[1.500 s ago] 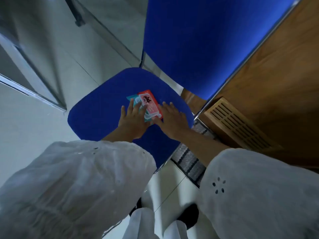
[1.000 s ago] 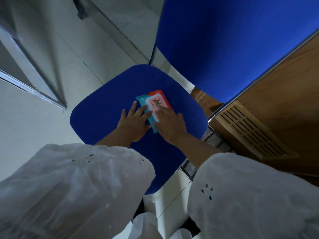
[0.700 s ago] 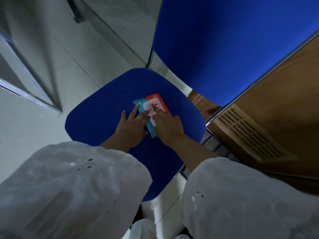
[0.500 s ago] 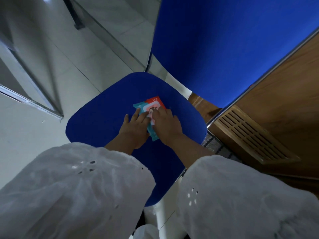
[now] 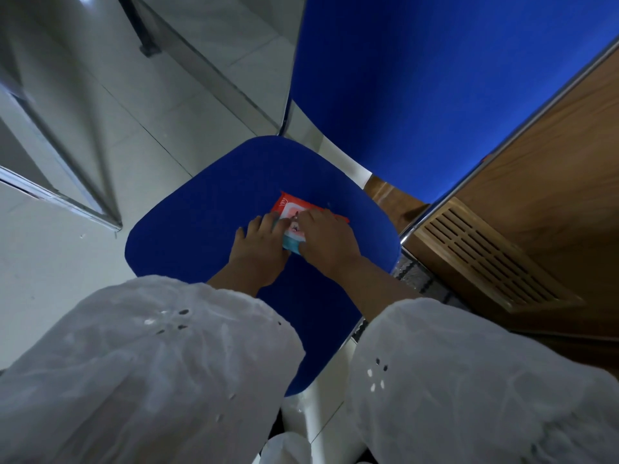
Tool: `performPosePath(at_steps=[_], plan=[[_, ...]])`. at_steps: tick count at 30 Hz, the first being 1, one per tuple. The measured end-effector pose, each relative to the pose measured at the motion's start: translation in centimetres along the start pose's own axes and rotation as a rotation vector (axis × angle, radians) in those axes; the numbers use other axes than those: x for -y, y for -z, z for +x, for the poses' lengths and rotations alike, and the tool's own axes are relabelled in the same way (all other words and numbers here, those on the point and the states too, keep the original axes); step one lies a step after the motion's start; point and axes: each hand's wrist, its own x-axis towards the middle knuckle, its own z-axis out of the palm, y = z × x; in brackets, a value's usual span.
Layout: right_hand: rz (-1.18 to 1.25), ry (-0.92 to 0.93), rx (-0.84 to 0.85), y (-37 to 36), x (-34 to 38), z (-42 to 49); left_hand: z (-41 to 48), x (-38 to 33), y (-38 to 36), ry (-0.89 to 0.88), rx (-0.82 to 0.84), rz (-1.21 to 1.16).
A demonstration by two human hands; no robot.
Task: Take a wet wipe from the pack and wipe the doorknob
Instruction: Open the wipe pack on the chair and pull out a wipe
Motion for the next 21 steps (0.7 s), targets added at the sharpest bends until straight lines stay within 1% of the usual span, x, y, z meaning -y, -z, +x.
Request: performPosePath(at_steps=[3, 6, 10, 12, 16, 18, 21], plan=[[-0.019, 0.011, -0.022, 0.0, 0.0, 0.3, 0.2, -0.4, -0.2, 0.009, -0.065, -0.017], [-0.041, 0.027, -0.024, 0.0, -0.3, 0.3, 0.6, -0.3, -0.2, 0.022, -0.095, -0.002], [-0.002, 0.053, -0.004, 0.1, -0.5, 0.2, 1.0, -0.4, -0.4, 0.036, -0.13, -0.009], [0.021, 0.056, -0.021, 0.3, -0.6, 0.2, 1.2, -0.6, -0.5, 0.059, -0.144, -0.01], [0.124, -0.017, -0.101, 0.9, -1.3, 0.3, 1.8, -1.1, -0.6, 0.093, -0.162, -0.017], [0.152, -0.032, -0.129, 1.2, -1.8, 0.5, 2.0, -1.2, -0.7, 0.094, -0.17, -0.021], [0.167, -0.103, -0.198, 2.0, -2.5, 0.3, 2.1, -1.1, -0.6, 0.086, -0.196, -0.002]])
